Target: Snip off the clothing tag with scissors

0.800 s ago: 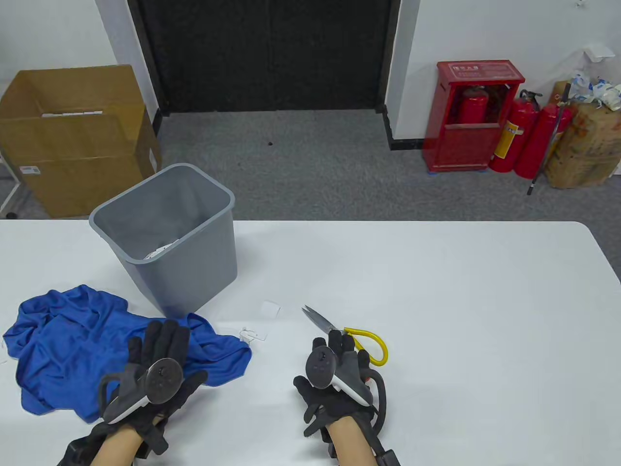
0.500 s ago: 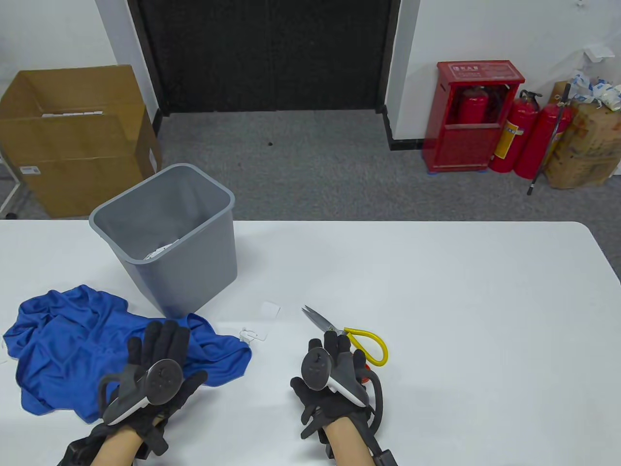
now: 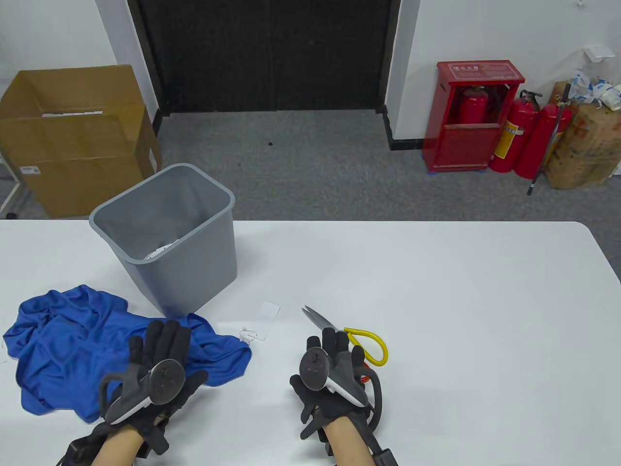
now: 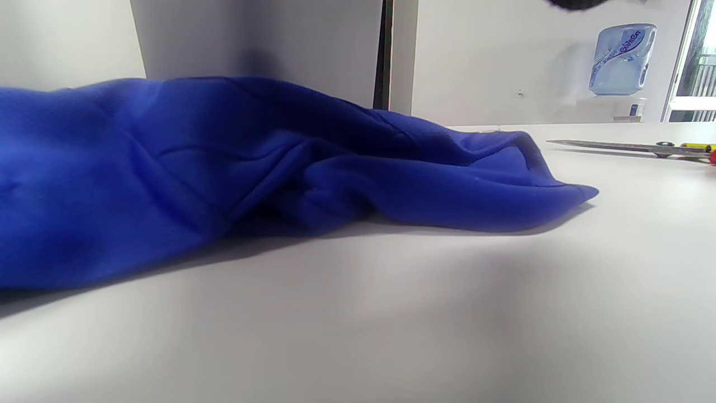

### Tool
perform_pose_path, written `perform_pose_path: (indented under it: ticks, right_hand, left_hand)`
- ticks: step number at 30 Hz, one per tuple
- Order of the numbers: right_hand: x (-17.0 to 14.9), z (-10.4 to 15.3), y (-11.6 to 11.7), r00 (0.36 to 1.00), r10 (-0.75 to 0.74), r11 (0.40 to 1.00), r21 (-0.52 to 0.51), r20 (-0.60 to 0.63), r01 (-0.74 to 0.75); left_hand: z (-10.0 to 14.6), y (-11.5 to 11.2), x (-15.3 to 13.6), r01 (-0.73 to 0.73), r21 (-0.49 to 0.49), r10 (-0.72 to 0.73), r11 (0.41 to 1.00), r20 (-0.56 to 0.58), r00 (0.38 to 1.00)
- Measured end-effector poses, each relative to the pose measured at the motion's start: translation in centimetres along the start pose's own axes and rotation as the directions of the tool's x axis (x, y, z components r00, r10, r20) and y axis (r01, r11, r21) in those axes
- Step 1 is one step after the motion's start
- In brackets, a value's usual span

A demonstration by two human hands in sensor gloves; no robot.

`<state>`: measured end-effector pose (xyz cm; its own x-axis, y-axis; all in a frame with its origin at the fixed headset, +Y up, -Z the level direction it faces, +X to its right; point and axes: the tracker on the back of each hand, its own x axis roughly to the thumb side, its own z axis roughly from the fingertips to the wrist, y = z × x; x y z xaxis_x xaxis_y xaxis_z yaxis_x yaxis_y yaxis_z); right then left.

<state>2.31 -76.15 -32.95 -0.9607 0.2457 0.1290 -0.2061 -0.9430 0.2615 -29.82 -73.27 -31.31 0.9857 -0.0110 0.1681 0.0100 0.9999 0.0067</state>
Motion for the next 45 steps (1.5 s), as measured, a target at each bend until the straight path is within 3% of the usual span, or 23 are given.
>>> perform_pose_path:
  ticks: [8, 14, 21, 27, 32, 38, 45]
  right_hand:
    - [0.1, 0.2, 0.0, 1.0, 0.011, 1.0, 0.013, 0.006, -0.011]
    - [0.2, 0.1, 0.0, 1.0, 0.008, 1.0, 0.008, 0.015, -0.008]
    - [0.2, 0.0, 0.3, 1.0, 0.012, 1.0, 0.017, 0.015, -0.012]
    - [-0.1, 0.1, 0.0, 1.0, -0.023, 1.0, 0.002, 0.01, 0.023]
    - [-0.4, 0.0, 0.1, 1.0, -0.027, 1.0, 0.012, 0.0, 0.027]
    - [-0.4, -0.1, 0.3, 1.0, -0.022, 1.0, 0.022, -0.005, 0.022]
    - [-0.4, -0.3, 0.7, 1.0, -0.001, 0.999, 0.042, -0.01, 0.001]
  left_hand:
    - [-0.5, 0.1, -0.7, 0.006, -0.015, -0.006, 1.0, -0.036, 0.999]
    - [-2.3, 1.2, -2.4, -0.002, -0.067, -0.004, 0.998, -0.096, 0.995]
    - [-5.3, 0.6, -4.6, 0.013, -0.226, -0.056, 0.974, -0.184, 0.981]
    - [-7.3, -1.3, -5.9, -0.088, -0.389, -0.037, 0.917, -0.303, 0.952]
    - [-7.8, -3.7, -5.8, -0.087, -0.491, -0.081, 0.867, -0.311, 0.947]
    - [-7.7, -3.7, -5.7, -0.092, -0.441, -0.045, 0.893, -0.292, 0.955]
    - [-7.2, -3.3, -4.9, -0.07, -0.295, -0.004, 0.953, -0.244, 0.97]
